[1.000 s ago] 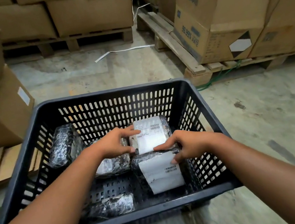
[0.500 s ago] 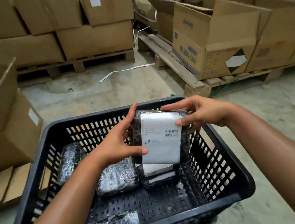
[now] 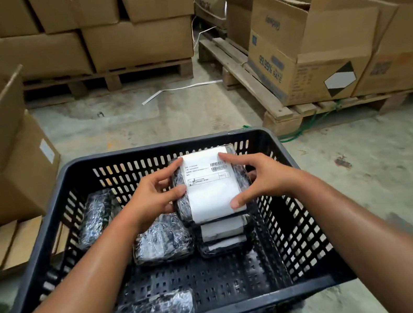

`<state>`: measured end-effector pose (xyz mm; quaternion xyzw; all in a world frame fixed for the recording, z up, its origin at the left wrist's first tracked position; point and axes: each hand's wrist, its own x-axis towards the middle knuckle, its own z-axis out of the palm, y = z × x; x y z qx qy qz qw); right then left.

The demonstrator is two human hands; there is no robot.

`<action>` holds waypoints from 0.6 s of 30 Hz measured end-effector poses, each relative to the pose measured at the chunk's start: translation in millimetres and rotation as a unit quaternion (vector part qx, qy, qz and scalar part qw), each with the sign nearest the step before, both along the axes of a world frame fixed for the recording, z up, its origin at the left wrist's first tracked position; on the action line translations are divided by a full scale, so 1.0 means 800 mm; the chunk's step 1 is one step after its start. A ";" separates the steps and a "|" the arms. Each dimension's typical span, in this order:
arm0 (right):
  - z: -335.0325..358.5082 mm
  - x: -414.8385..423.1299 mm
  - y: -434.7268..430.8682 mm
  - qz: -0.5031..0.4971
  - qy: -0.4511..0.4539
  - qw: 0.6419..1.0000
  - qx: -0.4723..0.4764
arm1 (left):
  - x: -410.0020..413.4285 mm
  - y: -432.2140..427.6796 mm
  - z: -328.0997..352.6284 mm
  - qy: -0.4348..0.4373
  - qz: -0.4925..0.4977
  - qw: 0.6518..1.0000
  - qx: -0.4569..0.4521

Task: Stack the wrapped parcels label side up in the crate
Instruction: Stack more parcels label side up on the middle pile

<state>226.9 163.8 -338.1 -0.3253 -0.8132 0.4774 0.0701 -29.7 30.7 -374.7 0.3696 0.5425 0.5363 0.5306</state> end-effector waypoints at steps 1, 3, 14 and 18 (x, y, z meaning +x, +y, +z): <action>0.000 -0.006 0.000 0.011 -0.031 0.999 0.019 | 0.001 0.003 -0.004 0.000 0.007 1.000 -0.007; 0.001 -0.017 -0.002 0.015 -0.089 0.995 0.044 | 0.007 0.007 -0.010 0.013 0.019 1.000 -0.018; -0.042 -0.048 0.014 0.038 -0.252 0.964 0.073 | 0.023 0.023 -0.051 0.326 -0.110 0.933 -0.102; -0.050 -0.047 0.029 0.043 -0.259 0.963 0.064 | 0.023 0.029 -0.061 0.380 -0.151 0.906 -0.110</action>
